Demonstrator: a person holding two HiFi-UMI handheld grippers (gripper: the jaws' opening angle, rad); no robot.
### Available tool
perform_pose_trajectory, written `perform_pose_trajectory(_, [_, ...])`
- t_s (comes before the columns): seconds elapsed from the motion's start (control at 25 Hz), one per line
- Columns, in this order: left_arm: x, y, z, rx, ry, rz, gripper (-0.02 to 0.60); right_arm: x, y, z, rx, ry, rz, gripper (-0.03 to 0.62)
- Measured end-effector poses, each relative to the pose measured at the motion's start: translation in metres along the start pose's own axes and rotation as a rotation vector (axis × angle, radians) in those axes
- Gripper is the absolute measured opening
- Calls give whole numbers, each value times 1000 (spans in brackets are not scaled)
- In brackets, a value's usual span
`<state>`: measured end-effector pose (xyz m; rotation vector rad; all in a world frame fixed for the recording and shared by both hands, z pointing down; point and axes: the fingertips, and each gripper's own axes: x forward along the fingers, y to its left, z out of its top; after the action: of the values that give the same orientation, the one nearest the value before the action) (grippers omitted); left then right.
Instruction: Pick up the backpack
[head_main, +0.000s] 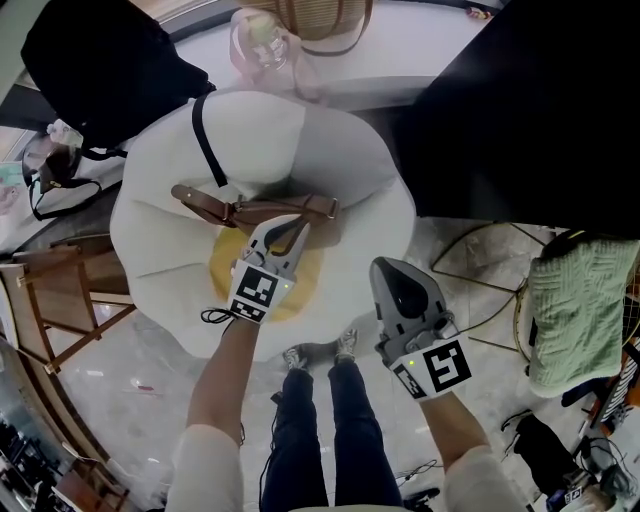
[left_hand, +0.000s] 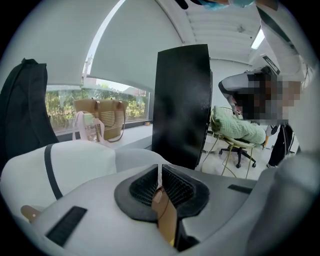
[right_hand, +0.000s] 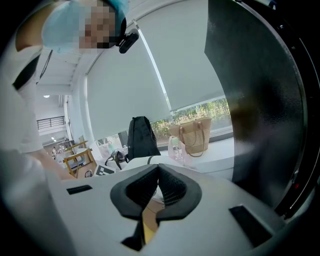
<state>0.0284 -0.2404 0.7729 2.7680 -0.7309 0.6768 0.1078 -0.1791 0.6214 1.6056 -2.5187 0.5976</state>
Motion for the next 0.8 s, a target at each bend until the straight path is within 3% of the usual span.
perform_pose_trajectory(0.28, [17,6,-21,9,36,3,32,6,-7,-9,3,-3,6,20])
perform_pose_trajectory(0.52, [25,17,-51,52,139,10,42,7,-8,-20,7,10,13,20])
perform_pose_trajectory(0.56, [26,18,-55,52,159,8,113,6,-8,-22,7,13,13,20])
perform_pose_trajectory(0.6, [27,18,-60,54,179,2,230,6,-7,-23,7,16,13,20])
perform_pose_trajectory(0.8, [41,21,-96,206,345,-45,293,3,-6,-34,-1,36,9,20])
